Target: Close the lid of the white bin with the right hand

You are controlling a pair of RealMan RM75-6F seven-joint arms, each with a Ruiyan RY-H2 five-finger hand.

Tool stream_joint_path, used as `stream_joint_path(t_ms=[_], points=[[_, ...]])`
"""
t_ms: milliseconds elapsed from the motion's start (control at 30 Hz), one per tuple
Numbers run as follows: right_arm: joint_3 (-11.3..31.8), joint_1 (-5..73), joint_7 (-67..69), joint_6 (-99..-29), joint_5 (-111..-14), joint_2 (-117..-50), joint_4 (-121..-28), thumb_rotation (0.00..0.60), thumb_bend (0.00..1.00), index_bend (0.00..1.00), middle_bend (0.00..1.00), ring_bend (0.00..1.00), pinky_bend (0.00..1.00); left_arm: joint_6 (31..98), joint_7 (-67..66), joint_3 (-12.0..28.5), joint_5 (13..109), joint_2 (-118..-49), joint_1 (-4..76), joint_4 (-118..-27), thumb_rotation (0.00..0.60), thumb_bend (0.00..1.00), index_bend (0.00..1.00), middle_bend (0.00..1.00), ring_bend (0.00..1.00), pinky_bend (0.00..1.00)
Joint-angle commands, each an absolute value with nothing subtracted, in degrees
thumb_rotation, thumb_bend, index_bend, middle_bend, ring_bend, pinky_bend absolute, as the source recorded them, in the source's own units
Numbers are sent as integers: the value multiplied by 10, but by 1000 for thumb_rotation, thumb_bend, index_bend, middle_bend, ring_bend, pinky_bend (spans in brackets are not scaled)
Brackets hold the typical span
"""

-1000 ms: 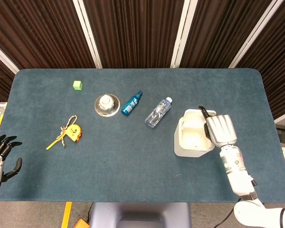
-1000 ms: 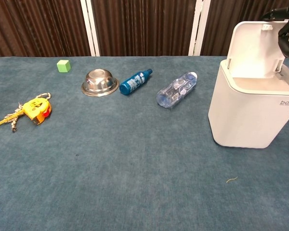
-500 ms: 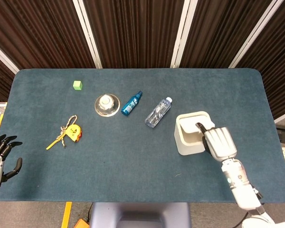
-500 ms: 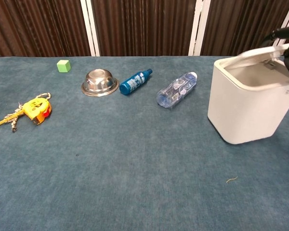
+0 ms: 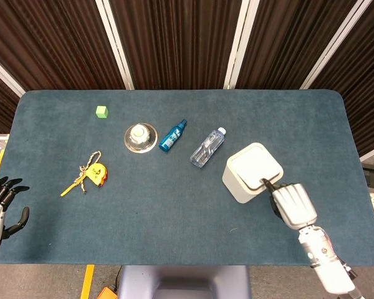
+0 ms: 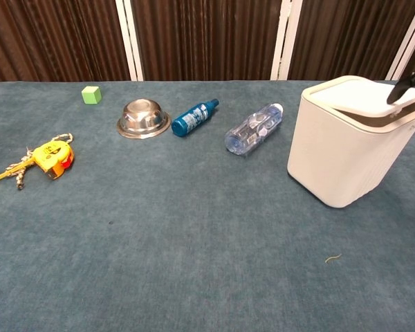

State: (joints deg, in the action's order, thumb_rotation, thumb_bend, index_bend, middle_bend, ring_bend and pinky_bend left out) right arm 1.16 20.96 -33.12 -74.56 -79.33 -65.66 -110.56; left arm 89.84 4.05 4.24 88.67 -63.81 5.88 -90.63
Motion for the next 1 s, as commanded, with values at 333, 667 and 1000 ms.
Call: stream_joint_path(t_ms=[333,667,1000], points=[[28,207,-301,-729,-756,-656,-1081,600,727,369,701,743,837,899,42,43,886,-638,58,-906,600,460,304,192,104,248],[18,206,-278,-687,-717,-657,-1044,600,727,355,701,743,837,900,44,42,887,-637,58,-905,600,461,304,192,104,248],[11,190,-226,-721,-786,-648,-1055,600,727,316,701,739,837,899,44,42,887,-637,58,-906,600,461,304,193,104,248]])
